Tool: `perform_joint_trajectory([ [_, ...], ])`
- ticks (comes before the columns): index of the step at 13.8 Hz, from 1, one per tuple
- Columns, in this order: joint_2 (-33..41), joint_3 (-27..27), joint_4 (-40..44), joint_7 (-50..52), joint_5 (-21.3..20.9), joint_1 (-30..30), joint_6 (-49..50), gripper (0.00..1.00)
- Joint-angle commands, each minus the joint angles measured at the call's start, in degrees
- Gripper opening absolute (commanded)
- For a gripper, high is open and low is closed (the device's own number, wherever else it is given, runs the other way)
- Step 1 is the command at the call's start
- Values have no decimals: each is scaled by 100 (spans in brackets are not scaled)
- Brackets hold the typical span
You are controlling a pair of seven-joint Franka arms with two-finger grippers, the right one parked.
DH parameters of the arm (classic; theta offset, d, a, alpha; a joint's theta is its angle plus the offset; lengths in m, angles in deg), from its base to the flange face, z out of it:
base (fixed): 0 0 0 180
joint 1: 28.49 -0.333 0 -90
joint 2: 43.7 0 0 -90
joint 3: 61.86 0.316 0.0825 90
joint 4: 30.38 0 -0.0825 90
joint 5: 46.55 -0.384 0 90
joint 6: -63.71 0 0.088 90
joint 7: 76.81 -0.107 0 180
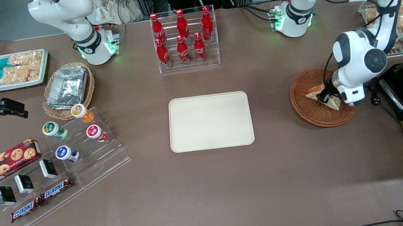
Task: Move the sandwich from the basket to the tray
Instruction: 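Close the left gripper on the sandwich and lift it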
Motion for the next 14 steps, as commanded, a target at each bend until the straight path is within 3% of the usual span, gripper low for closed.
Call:
perform_joint_trajectory([
  [1, 544, -32, 197, 27, -58, 35, 728, 31],
  [4, 791, -286, 811, 1, -443, 52, 1773, 31],
  [7, 687, -891, 1681, 10, -384, 52, 2689, 31],
  [10, 459, -1804, 2016, 10, -217, 52, 2700, 31],
  [14, -463, -2843, 2876, 36, -225, 61, 2673, 31],
])
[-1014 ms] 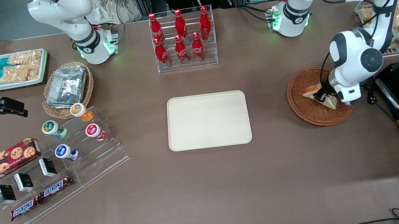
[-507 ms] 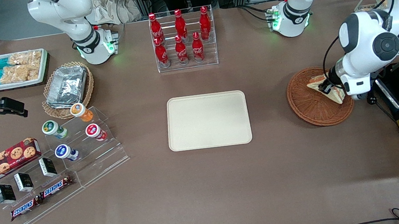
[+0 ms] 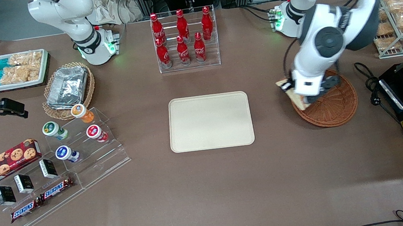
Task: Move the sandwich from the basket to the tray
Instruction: 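Carry the held sandwich over the cream tray with the left gripper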
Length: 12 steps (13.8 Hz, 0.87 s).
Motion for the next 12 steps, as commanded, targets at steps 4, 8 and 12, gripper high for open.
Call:
perform_joint_trajectory([
  [4, -1684, -524, 1690, -14, -311, 428, 118, 25],
  [8, -2335, -525, 1877, 4, -1050, 763, -170, 25],
  [12, -2802, -524, 1876, 65, -1357, 948, -541, 25],
])
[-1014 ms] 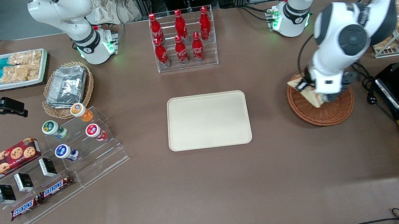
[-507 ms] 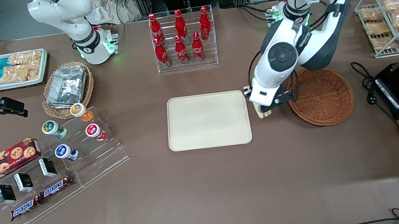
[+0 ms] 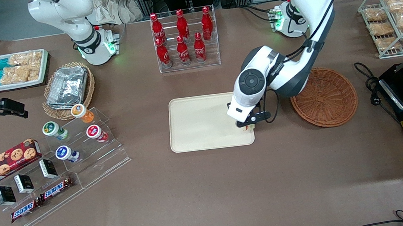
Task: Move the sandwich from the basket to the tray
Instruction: 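Carry the held sandwich over the cream tray with the left gripper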
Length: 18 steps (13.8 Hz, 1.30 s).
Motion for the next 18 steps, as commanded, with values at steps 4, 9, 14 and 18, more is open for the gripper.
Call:
perform_joint_trajectory([
  [4, -617, 8, 197, 104, -532, 197, -126, 27],
  [9, -819, 26, 135, 104, -532, 197, -232, 30],
  [14, -811, 26, 144, 95, -532, 170, -197, 100],
  [18, -487, 8, 196, 306, -506, 162, 31, 100],
])
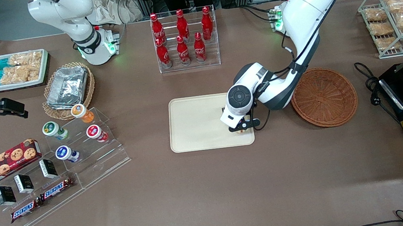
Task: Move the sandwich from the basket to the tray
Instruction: 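Lower the sandwich onto the tray and open the left gripper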
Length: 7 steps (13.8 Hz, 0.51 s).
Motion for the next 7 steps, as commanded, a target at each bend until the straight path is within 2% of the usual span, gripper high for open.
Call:
perform_joint_trajectory([
  [1, 425, -8, 117, 205, -17, 17, 438, 100],
  [4, 1004, 0, 241, 127, 63, -27, 1054, 100],
  [7, 1593, -35, 188, -345, 352, -527, 1484, 100],
])
